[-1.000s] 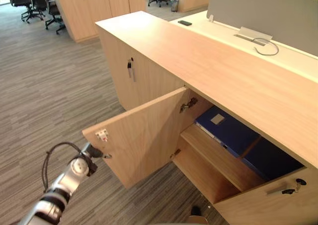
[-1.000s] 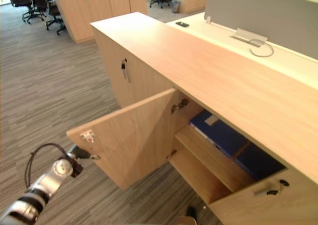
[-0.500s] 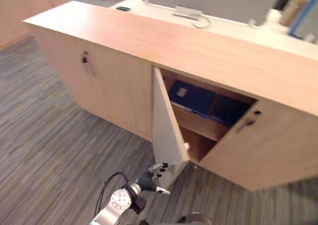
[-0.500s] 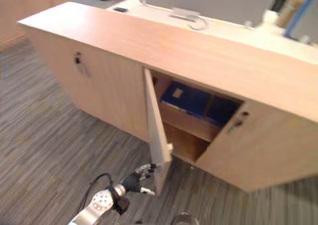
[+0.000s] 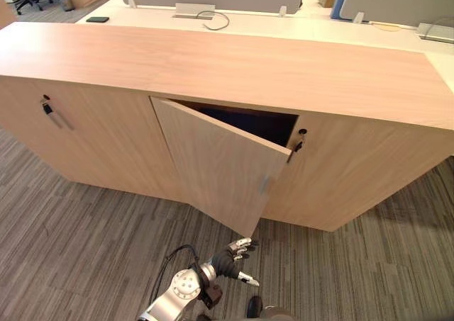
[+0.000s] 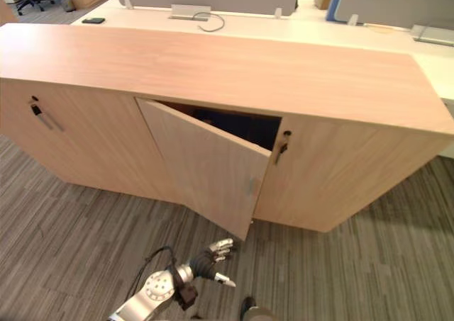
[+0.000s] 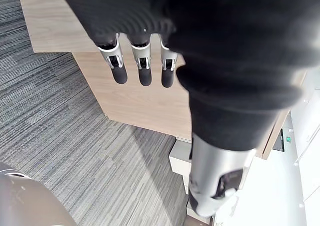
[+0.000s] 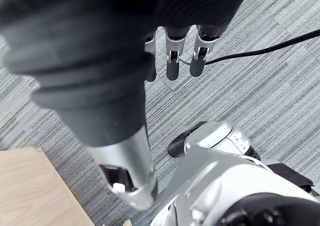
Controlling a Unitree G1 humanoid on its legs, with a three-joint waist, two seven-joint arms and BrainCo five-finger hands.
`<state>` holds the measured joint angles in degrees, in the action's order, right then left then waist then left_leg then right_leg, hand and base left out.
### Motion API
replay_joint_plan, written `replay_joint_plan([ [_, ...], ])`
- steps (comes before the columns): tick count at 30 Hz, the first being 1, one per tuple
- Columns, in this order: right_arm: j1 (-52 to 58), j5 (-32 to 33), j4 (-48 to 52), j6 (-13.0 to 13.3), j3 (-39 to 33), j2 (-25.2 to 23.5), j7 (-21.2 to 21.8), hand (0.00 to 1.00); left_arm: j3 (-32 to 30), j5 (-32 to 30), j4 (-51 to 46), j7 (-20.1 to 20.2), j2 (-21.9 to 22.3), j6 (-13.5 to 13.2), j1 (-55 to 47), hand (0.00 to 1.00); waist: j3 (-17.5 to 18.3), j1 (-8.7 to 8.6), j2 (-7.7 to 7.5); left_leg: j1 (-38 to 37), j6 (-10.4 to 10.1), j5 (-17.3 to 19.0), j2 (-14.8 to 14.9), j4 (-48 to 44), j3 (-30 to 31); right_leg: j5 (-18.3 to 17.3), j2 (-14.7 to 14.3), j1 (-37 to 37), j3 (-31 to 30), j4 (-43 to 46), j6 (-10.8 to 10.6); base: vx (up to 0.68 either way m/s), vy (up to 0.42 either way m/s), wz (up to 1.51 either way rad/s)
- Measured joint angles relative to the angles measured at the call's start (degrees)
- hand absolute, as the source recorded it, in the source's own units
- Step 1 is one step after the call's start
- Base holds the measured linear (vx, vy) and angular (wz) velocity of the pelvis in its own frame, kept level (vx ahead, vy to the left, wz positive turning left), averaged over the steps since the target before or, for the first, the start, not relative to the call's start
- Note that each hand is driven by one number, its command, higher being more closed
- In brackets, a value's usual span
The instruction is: Walk over to the cabinet, pick up the folder, carry it to the office cabinet, place the folder inside the office cabinet, then close the office cabinet door
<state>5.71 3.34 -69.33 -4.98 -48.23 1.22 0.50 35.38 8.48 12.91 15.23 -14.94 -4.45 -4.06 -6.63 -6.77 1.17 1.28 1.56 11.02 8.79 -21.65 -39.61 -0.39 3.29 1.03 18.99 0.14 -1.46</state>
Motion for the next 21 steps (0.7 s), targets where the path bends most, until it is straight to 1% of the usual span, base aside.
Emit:
replay_joint_plan([
  [1, -0.01, 0.01, 0.03, 0.0, 0.0, -0.01, -0.08, 0.0, -1.69, 0.18, 0.15, -0.19, 0.77, 0.0, -0.7, 0.0, -0.05, 0.08, 0.05, 0.94, 0.03, 0.03, 0.97, -3.24, 1.07, -0.01, -0.05, 0.05, -0.79, 0.13, 0.01, 0.07, -0.112, -0.43],
  [2, 0.05, 0.07, 0.1, 0.02, 0.01, 0.1, -0.35, 0.0, -4.66, 1.25, 1.36, -0.7, 2.36, 0.0, -1.51, 0.0, -0.34, 0.29, 0.54, 2.51, 0.03, 0.03, 2.25, -8.13, 4.41, -0.05, -0.35, 0.68, -1.89, 0.5, 0.4, 0.1, -0.128, -0.48],
  [3, 0.14, 0.24, 0.3, 0.07, 0.06, 0.29, -0.8, 0.0, -7.83, 3.09, 4.13, -1.76, 4.82, 0.06, -1.77, 0.0, -0.86, 0.3, 1.28, 4.92, -0.09, 0.1, 2.95, -13.26, 9.98, 0.19, -0.6, 1.39, -2.65, 0.87, 1.34, 0.07, -0.083, -0.42],
  [4, 0.33, 0.3, 0.35, 0.08, 0.14, 0.3, -0.98, 0.0, -9.22, 4.62, 5.95, -2.5, 6.05, 0.1, -1.89, 0.0, -1.1, 0.43, 1.45, 5.44, -0.75, 1.14, 2.69, -14.29, 13.09, 0.14, -0.69, 1.75, -3.25, 0.94, 1.47, 0.08, -0.008, -0.66],
  [5, 0.38, 1.03, 0.95, 0.15, 1.2, 0.64, -1.58, 0.0, -13.83, 8.21, 11.63, -3.85, 9.03, 0.26, -2.14, 0.0, -1.4, 1.33, 2.63, 5.72, -2.57, 3.74, 0.26, -12.93, 23.03, -0.1, -0.8, 2.38, -5.71, 1.41, 1.78, 0.04, 0.051, -0.7],
  [6, 0.22, 1.4, 1.11, 0.27, 2.01, 0.6, -1.79, 0.0, -15.59, 9.18, 13.16, -4.61, 9.62, 0.31, -2.4, 0.0, -1.42, 1.71, 2.68, 5.73, -2.84, 4.08, -0.73, -11.5, 26.09, -0.19, -0.78, 2.34, -6.91, 1.55, 1.89, 0.04, 0.078, -0.92],
  [8, -0.04, 2.52, 1.26, 0.64, 4.65, 0.62, -2.02, 0.0, -20.42, 10.64, 16.63, -6.75, 10.95, 0.19, -2.98, 0.0, -1.48, 2.7, 2.64, 5.64, -3.7, 4.42, -3.65, -6.39, 34.41, -0.35, -0.64, 1.94, -9.38, 2.06, 1.72, 0.0, 0.104, -0.67],
  [9, -0.03, 2.73, 1.74, 0.82, 6.05, 0.79, -2.4, 0.0, -24.47, 11.5, 19.99, -8.78, 12.04, -0.18, -2.93, 0.0, -1.49, 3.02, 2.73, 5.38, -5.37, 3.46, -5.87, -0.62, 42.04, -0.76, -0.61, 1.57, -10.43, 2.38, 1.02, -0.01, 0.22, -0.55],
  [10, 0.25, 3.56, 2.25, 1.36, 7.41, 0.86, -3.22, 0.0, -28.48, 12.38, 24.59, -11.76, 12.8, -1.56, -2.87, 0.0, -1.71, 3.35, 2.72, 3.68, -5.84, -1.33, -6.84, 2.63, 45.84, -0.93, -0.88, 1.89, -11.67, 2.11, 0.1, 0.01, 0.227, -0.5],
  [11, 0.28, 3.83, 2.46, 1.71, 7.84, 0.58, -3.54, 0.0, -30.69, 12.74, 27.4, -12.86, 12.73, -2.03, -2.72, 0.0, -1.61, 3.56, 2.65, 2.71, -5.31, -1.66, -7.19, 3.56, 45.5, -0.66, -0.85, 2.49, -12.31, 1.58, -0.34, 0.06, 0.212, -0.38],
  [12, 0.88, 4.59, 4.32, 1.93, 10.25, -0.31, -3.72, 0.0, -36.71, 16.0, 33.89, -14.38, 12.75, -1.9, -2.26, 0.0, -1.48, 3.44, 1.77, 1.69, -4.87, -1.44, -7.67, 5.36, 43.7, -0.25, -0.03, 3.52, -12.97, 0.7, -0.87, 0.1, 0.116, -0.28],
  [13, 1.18, 4.63, 5.13, 2.01, 11.57, -0.38, -3.81, 0.0, -39.12, 17.33, 35.48, -14.82, 12.72, -1.82, -2.5, 0.0, -1.55, 3.53, 1.55, 1.49, -4.86, -1.44, -7.66, 5.65, 42.91, -0.19, 0.26, 3.38, -13.12, 0.78, -1.0, 0.11, 0.127, -0.28],
  [14, 1.69, 4.66, 6.48, 2.28, 13.59, -0.39, -3.87, 0.0, -43.14, 19.51, 38.37, -15.13, 12.55, -1.66, -3.38, 0.0, -1.38, 3.62, 1.25, 0.95, -4.43, -1.37, -7.97, 6.28, 42.11, -0.13, 0.72, 3.23, -13.55, 0.87, -1.07, 0.08, 0.101, -0.24],
  [15, 1.93, 4.67, 6.81, 2.43, 14.28, -0.4, -3.89, 0.0, -45.13, 20.15, 39.76, -15.17, 12.55, -1.61, -3.95, 0.0, -1.15, 3.71, 1.27, 0.42, -4.07, -1.84, -8.2, 7.27, 41.84, -0.13, 0.91, 3.2, -13.93, 0.86, -1.19, 0.15, 0.113, -0.26],
  [16, 2.31, 4.77, 6.81, 2.5, 14.91, -0.45, -3.89, 0.0, -48.39, 20.61, 42.23, -15.21, 12.54, -1.49, -5.33, 0.0, 0.01, 3.84, 1.19, -0.53, -3.93, -2.67, -8.52, 9.63, 41.12, -0.34, 1.27, 2.79, -14.55, 0.78, -1.48, 0.16, 0.063, -0.19],
  [17, 2.97, 4.97, 6.84, 2.58, 16.05, -0.24, -3.88, 0.0, -50.09, 20.61, 43.86, -15.21, 12.51, -1.37, -6.21, 0.0, 1.09, 3.96, 1.13, -0.81, -3.36, -3.34, -8.59, 11.16, 40.62, -0.49, 1.45, 2.31, -14.63, 0.64, -1.67, 0.23, 0.037, -0.21],
  [18, 2.96, 5.08, 6.85, 2.75, 16.35, -0.2, -3.85, 0.0, -52.29, 20.33, 45.62, -15.21, 12.52, -1.08, -7.08, 0.0, 1.57, 4.39, 1.09, -1.9, -3.22, -3.8, -8.58, 12.69, 40.25, -0.53, 1.45, 2.36, -14.7, 0.22, -1.73, 0.24, -0.003, -0.15],
  [20, 2.94, 5.5, 6.87, 2.86, 16.96, -0.23, -3.82, 0.0, -55.18, 20.11, 46.77, -15.17, 13.36, -0.54, -8.09, 0.0, 1.86, 4.73, 1.06, -2.67, -3.19, -4.04, -8.31, 13.32, 40.2, -0.57, 1.13, 2.62, -14.52, 0.1, -1.79, 0.22, -0.011, -0.05],
  [21, 3.0, 5.67, 6.87, 2.92, 17.1, -0.34, -3.74, 0.0, -57.24, 20.12, 47.06, -15.0, 14.54, -0.26, -8.2, 0.0, 1.83, 4.92, 1.01, -3.51, -3.2, -4.03, -8.03, 13.43, 40.2, -0.57, 0.94, 3.41, -14.42, 0.09, -1.78, 0.11, -0.009, 0.02],
])
